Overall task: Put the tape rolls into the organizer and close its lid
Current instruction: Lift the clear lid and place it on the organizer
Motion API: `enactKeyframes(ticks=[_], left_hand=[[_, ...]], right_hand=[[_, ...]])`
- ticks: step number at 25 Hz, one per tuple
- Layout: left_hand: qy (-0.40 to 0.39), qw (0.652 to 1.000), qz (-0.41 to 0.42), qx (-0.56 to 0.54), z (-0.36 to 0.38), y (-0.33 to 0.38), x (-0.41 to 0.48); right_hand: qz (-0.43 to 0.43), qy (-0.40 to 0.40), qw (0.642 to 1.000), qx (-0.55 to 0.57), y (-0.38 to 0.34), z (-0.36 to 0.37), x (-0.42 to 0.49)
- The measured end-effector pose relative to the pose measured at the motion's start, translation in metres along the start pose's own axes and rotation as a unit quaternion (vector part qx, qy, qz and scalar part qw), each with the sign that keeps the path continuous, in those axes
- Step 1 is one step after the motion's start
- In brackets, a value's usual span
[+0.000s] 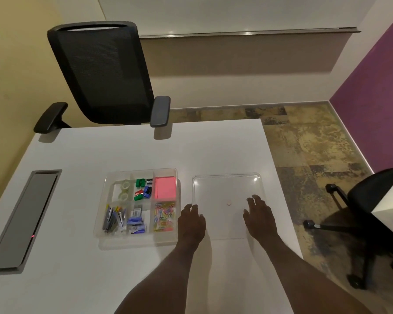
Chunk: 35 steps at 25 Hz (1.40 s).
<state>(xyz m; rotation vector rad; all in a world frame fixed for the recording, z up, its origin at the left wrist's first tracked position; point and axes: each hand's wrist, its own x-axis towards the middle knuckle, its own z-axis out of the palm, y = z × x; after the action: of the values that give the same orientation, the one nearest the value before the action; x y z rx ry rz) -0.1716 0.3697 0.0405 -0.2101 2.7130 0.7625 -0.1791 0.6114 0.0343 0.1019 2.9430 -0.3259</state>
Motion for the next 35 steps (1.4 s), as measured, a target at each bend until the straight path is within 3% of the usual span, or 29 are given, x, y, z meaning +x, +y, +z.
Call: enactKeyframes(ticks=[6,10,13,17,23,26,32,35], left_hand=[[-0.064,0.994,-0.091,-0.004,0.010,0.001,0.038],[-0.041,0.991,-0.121,-0.024,0.017,0.010,0.046],[-0.032,0.994,-0.098,-0.037,0.027,0.018,0.045],[-0.006,0.989,-0.126,-0.074,0.024,0.029,0.039],[0.147,0.984,-0.069,-0.073,-0.010,0.032,0.028],[0.217,0.956,-0.103,-0.170,-0.041,0.022,0.025],[0.312,0.912,-0.065,-0.256,-0.115,-0.015,0.016],[0.346,0.890,-0.043,-0.294,-0.154,-0.030,0.004]], right_hand=[[0.104,-0.039,0.994,0.005,0.027,0.008,0.036],[0.146,-0.045,0.988,0.031,0.032,0.015,0.042],[0.163,-0.045,0.983,0.071,0.028,0.016,0.045],[0.203,-0.008,0.972,0.117,0.021,0.003,0.043],[0.161,0.119,0.960,0.194,0.007,-0.030,0.028],[0.127,0.170,0.939,0.270,-0.006,-0.047,0.024],[0.113,0.198,0.905,0.359,-0.037,-0.073,0.025],[0.118,0.145,0.889,0.418,-0.063,-0.087,0.023]])
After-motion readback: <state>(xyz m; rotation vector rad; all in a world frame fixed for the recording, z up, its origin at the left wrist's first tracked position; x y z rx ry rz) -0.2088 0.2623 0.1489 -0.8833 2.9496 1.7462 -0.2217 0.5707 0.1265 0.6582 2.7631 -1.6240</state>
